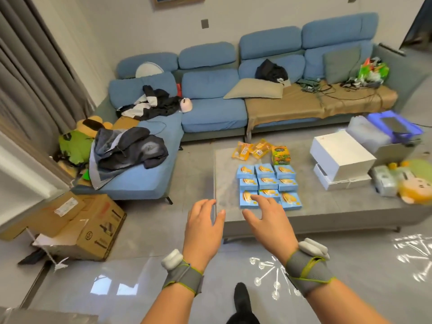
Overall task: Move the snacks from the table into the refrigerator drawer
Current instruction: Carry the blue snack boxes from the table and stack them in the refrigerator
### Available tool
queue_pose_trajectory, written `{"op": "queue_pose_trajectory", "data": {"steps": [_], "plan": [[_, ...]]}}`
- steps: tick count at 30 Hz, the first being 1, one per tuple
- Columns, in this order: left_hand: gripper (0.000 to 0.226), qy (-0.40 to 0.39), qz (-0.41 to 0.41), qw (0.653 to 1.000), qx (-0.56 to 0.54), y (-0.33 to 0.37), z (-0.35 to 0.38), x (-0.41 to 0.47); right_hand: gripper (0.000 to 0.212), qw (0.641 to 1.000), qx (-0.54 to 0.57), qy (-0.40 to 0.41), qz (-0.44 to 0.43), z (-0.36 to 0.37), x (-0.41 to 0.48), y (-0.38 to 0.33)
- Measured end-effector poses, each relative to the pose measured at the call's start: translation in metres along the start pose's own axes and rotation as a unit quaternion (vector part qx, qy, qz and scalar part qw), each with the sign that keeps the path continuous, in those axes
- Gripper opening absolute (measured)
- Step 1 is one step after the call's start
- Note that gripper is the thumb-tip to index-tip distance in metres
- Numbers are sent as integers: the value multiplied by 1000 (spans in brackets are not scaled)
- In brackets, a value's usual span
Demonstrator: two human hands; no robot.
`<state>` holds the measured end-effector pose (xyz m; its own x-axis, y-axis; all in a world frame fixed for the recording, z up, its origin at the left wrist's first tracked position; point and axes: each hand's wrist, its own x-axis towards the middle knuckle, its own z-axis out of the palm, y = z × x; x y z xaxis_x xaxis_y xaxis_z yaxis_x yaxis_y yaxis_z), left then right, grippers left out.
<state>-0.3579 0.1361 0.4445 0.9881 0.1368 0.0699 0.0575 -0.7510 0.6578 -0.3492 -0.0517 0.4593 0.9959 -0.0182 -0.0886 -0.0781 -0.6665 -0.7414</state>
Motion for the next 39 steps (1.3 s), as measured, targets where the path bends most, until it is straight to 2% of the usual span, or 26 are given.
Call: {"op": "queue_pose_trajectory", "data": {"steps": [11, 17, 23, 31, 39], "plan": [[39, -58, 11, 996, -65, 28, 82, 129, 51, 995, -86, -11, 56, -38, 134, 26], [42, -118, 21, 992, -49, 39, 128, 199, 48, 993, -53, -6, 106, -57, 197, 54], [43, -185, -5, 982, -27, 56, 186, 252, 45, 984, -15, -7, 176, -85, 250, 113], [44, -275, -111, 954, 33, 70, 263, 309, 43, 972, 28, -70, 224, -110, 348, 194], [44, -293, -247, 924, 10, 49, 317, 348, 38, 946, 21, -147, 288, -102, 422, 260]]}}
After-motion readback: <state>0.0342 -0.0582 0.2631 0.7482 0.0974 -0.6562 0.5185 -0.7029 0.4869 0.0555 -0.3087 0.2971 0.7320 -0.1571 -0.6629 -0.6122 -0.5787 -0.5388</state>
